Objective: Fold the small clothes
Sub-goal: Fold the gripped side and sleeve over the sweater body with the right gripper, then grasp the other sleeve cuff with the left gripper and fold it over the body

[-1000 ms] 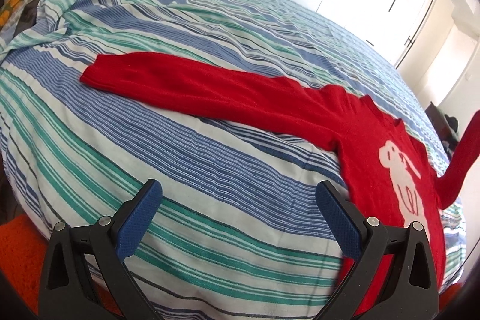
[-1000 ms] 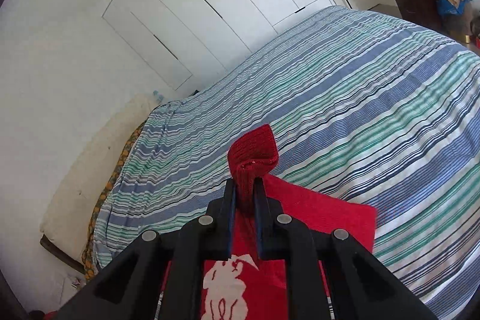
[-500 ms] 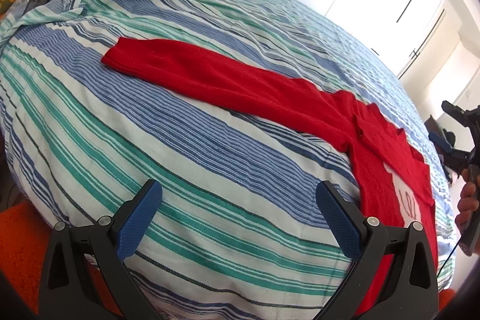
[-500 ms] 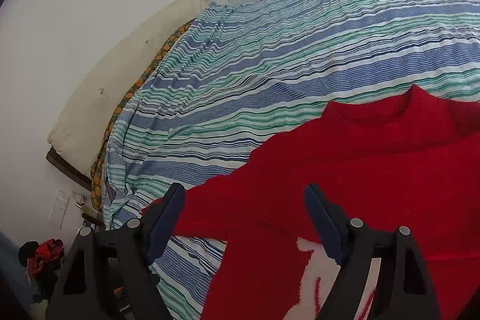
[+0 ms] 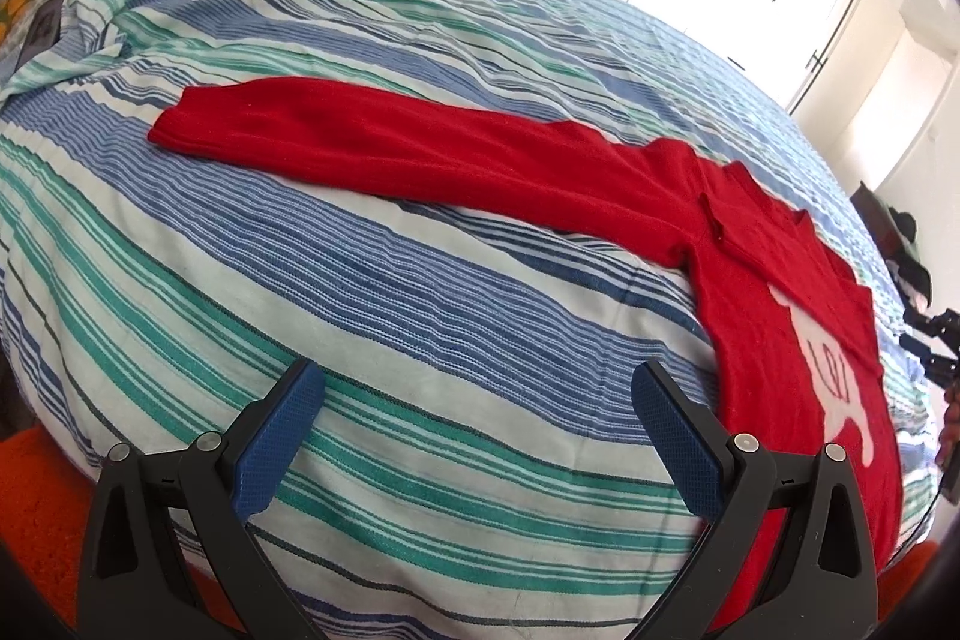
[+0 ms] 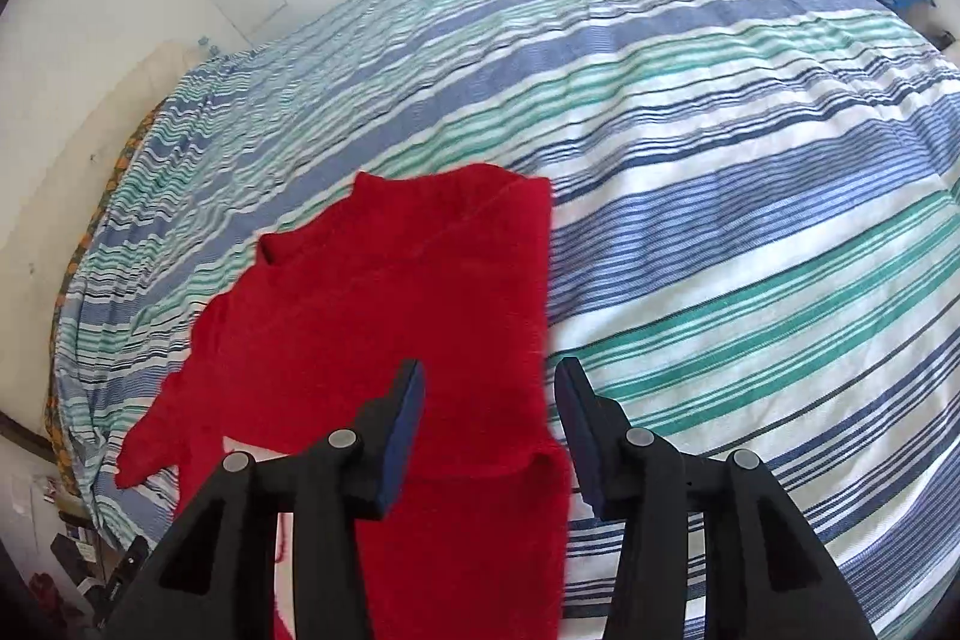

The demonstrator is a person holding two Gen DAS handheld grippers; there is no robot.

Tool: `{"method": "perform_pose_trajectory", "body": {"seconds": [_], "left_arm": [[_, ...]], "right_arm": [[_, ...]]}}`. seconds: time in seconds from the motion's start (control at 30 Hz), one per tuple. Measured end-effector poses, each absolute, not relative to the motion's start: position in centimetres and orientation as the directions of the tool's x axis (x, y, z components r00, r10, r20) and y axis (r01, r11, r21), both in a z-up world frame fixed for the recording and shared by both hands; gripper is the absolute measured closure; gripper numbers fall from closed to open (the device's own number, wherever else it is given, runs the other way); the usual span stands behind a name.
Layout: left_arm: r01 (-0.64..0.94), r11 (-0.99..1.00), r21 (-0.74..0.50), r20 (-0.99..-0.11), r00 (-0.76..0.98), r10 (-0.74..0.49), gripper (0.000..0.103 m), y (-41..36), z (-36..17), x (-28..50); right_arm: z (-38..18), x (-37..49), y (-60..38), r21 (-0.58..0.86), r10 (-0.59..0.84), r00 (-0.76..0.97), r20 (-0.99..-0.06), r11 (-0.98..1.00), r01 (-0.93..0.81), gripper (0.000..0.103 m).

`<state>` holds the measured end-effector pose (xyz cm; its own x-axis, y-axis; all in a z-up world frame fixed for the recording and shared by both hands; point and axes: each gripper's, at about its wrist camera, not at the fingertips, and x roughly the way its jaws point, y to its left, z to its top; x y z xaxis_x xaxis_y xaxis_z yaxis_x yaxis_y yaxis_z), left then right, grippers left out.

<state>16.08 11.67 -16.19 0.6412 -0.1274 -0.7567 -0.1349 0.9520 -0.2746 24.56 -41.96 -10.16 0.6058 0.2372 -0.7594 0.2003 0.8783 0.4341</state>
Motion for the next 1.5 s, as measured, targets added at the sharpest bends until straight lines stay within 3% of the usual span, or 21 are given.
{"method": "perform_pose_trajectory", "body": {"seconds": [0.13, 0.23, 0.33, 0.4, 0.5, 0.73, 0.9, 1.1, 1.13, 1.2, 1.27, 1.33, 1.5], "left_arm": [[-0.145, 0.95, -0.275, -0.758, 0.64, -0.122, 0.001, 11.5, -16.1, 16.2], [-0.158, 0.934, -0.321, -0.749, 0.645, -0.148, 0.001, 12.4, -15.9, 15.9], [-0.191, 0.906, -0.378, -0.74, 0.65, -0.172, 0.001, 14.2, -15.5, 15.3], [-0.217, 0.875, -0.433, -0.73, 0.654, -0.199, 0.001, 15.7, -15.4, 15.2], [-0.258, 0.817, -0.516, -0.702, 0.674, -0.231, 0.001, 18.4, -15.0, 16.3], [-0.401, 0.643, -0.652, -0.656, 0.723, -0.215, 0.001, 26.1, -16.4, 20.5], [-0.44, 0.479, -0.759, -0.597, 0.764, -0.244, 0.001, 29.5, -19.2, 22.4], [-0.445, 0.439, -0.78, -0.57, 0.796, -0.206, 0.005, 30.6, -19.3, 23.6], [-0.452, 0.432, -0.781, -0.569, 0.8, -0.191, 0.012, 30.8, -19.3, 23.4], [-0.476, 0.434, -0.765, -0.586, 0.793, -0.164, 0.037, 30.9, -19.4, 23.1], [-0.494, 0.447, -0.746, -0.611, 0.774, -0.166, 0.076, 31.1, -19.7, 23.0], [-0.482, 0.458, -0.747, -0.612, 0.767, -0.192, 0.101, 31.0, -19.3, 23.2], [-0.286, 0.631, -0.721, -0.546, 0.796, -0.263, 0.101, 24.6, -11.8, 26.0]], "right_arm": [[-10.4, 25.9, -38.3, 0.403, 0.294, 0.583, -0.758, 0.913, 0.062, 0.051], [-15.2, 26.4, -38.1, 0.283, 0.185, 0.453, -0.872, 0.946, 0.159, 0.051], [-14.7, 24.5, -38.2, 0.273, 0.131, 0.525, -0.841, 0.94, 0.203, 0.054], [-12.5, 22.3, -37.2, 0.245, 0.103, 0.583, -0.806, 0.955, 0.17, 0.041], [-9.3, 17.4, -36.0, 0.246, 0.125, 0.68, -0.723, 0.966, 0.084, 0.03], [-10.0, 8.3, -33.6, 0.231, 0.109, 0.68, -0.725, 0.969, 0.092, 0.029], [-10.8, 7.5, -34.0, 0.268, 0.136, 0.66, -0.739, 0.958, 0.102, 0.029], [-10.8, 7.7, -33.2, 0.28, 0.157, 0.674, -0.722, 0.957, 0.077, 0.029], [-11.0, 7.7, -33.0, 0.275, 0.158, 0.67, -0.726, 0.959, 0.071, 0.029], [-11.2, 7.4, -32.8, 0.27, 0.161, 0.665, -0.729, 0.961, 0.064, 0.029], [-11.4, 7.2, -32.8, 0.273, 0.166, 0.664, -0.729, 0.96, 0.06, 0.029], [-11.5, 7.1, -32.9, 0.275, 0.167, 0.668, -0.725, 0.96, 0.06, 0.029], [-11.2, 7.0, -33.5, 0.299, 0.172, 0.692, -0.701, 0.952, 0.067, 0.029]]}}
